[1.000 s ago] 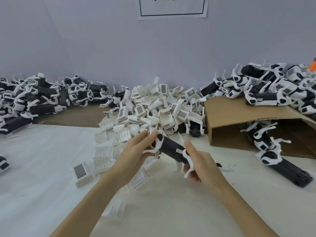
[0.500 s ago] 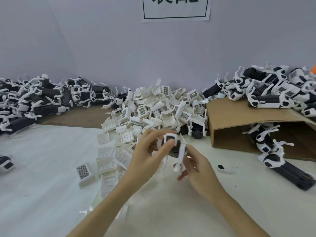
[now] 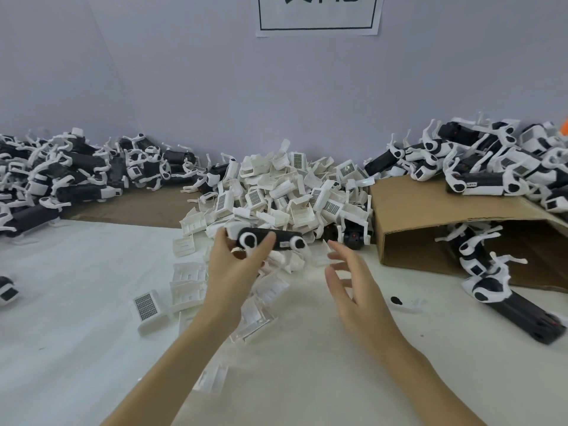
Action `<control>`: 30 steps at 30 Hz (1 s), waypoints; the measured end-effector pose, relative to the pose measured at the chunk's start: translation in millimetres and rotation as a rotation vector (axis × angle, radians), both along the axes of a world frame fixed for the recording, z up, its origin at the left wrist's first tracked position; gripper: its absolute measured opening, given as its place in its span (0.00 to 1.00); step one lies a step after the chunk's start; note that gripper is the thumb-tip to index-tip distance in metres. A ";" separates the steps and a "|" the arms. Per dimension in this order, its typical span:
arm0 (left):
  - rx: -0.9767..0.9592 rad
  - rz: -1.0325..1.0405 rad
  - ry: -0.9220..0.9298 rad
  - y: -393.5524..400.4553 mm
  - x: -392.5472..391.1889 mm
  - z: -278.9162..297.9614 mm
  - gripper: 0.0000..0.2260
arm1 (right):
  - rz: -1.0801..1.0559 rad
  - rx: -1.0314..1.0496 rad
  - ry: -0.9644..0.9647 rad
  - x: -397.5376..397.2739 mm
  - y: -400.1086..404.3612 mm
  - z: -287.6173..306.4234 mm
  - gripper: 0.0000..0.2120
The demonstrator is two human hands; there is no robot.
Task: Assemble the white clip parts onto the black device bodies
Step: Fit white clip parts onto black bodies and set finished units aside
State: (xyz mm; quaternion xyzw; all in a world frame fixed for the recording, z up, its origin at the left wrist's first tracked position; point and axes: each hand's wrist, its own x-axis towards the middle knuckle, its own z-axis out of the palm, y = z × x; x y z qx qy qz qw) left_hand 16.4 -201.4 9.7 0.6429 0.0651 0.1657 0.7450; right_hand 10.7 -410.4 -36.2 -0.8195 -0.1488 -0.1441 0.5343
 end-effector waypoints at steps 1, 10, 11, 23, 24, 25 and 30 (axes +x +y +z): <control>-0.038 0.028 -0.003 2.8 0.9 0.3 0.17 | -0.030 -0.146 -0.018 5.4 -4.4 -1.8 0.21; -0.060 -0.030 0.037 2.8 2.5 -4.6 0.16 | -0.143 -0.814 -0.014 27.7 -3.7 -16.9 0.20; -0.048 -0.038 0.038 1.8 2.0 -5.1 0.16 | -0.163 -0.804 -0.041 27.5 -5.3 -16.4 0.18; 0.012 -0.054 0.033 -1.9 0.5 -5.0 0.16 | -0.128 -0.641 -0.110 21.6 -11.1 -5.2 0.23; 0.012 -0.053 0.034 -1.4 0.4 -5.1 0.16 | -0.078 -0.702 -0.079 22.2 -11.0 -7.8 0.26; 0.011 -0.052 0.035 -0.9 0.6 -5.4 0.16 | -0.039 -0.748 -0.049 22.5 -10.9 -10.8 0.28; 0.011 -0.046 0.037 -0.4 2.4 -7.1 0.16 | -0.111 -0.707 -0.114 22.8 -11.6 -13.8 0.19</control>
